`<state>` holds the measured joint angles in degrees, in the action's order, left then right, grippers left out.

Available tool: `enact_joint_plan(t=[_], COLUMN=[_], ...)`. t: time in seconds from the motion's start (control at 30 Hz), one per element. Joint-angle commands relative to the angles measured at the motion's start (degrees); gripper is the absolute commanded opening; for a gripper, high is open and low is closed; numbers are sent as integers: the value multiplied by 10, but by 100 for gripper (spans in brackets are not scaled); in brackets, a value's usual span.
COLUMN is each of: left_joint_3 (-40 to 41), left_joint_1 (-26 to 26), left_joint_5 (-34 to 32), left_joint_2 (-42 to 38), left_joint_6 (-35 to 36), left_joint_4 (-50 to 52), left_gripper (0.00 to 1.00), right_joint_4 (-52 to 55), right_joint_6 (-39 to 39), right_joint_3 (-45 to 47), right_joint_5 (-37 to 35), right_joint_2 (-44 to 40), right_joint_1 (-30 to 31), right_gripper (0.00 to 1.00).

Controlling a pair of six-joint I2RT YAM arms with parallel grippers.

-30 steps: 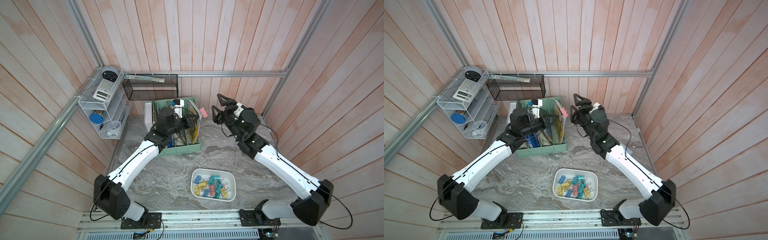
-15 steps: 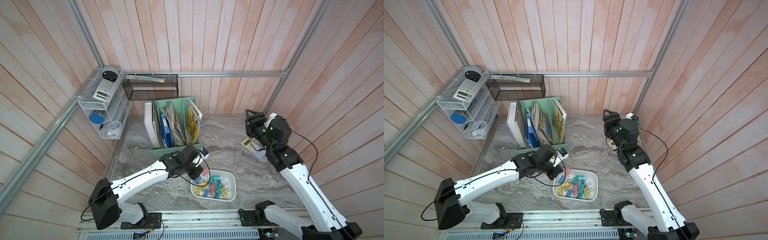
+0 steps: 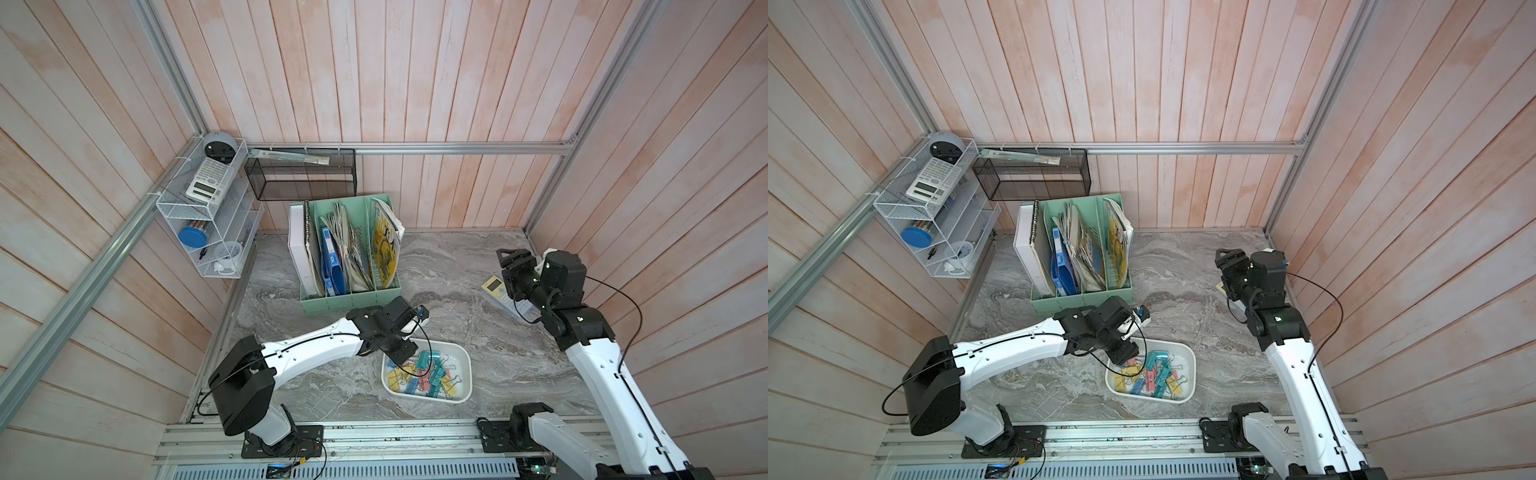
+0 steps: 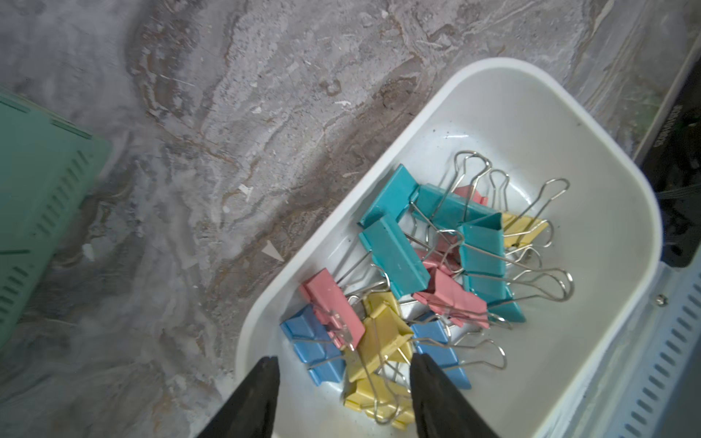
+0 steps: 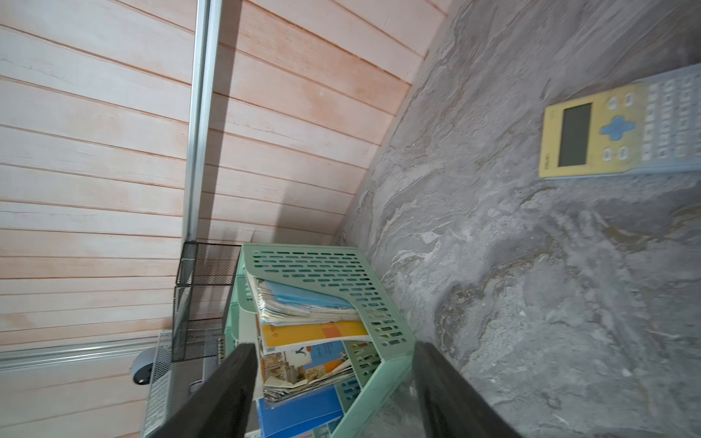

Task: Put the binder clips in the storage box
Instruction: Place the binder clip in the storage box, then reset both arms

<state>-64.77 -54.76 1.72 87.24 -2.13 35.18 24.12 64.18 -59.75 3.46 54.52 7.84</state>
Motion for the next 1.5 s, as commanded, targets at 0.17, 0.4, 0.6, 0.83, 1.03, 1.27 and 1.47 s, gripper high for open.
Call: enact_joint_plan(t=[0.17,0.4,0.6,0.83,1.03,1.27,1.47], left_joint_3=[100,326,413,417,385,426,422], left_joint_1=[105,287,423,476,496,544,546], left_joint_5=[-314,-349,-297,-225,-186,-120,-144], left_joint_2=[-288,-450,-356,-178,-53,15,10], left_joint_6=[-127,-25,-50,-8,16,-12,-23], left_joint_4=[-110,-262,-455,-639,-723,-859,-842], left_gripper=[89,100,100,100,100,100,100], right_joint_4=[-26,-357,-529,-658,-746,-776,-784], right_joint_6=[-379,-575,-604,-626,-614,-615,-631], right_joint_3=[124,268,308,336,375,385,390], right_joint_5=[-230,-284,-275,-204,-169,-168,-136], right_joint_2=[-28,124,244,320,342,348,349], right_joint_1=[0,0,1,-32,-49,-48,-47], right_gripper=[74,85,86,90,98,98,98])
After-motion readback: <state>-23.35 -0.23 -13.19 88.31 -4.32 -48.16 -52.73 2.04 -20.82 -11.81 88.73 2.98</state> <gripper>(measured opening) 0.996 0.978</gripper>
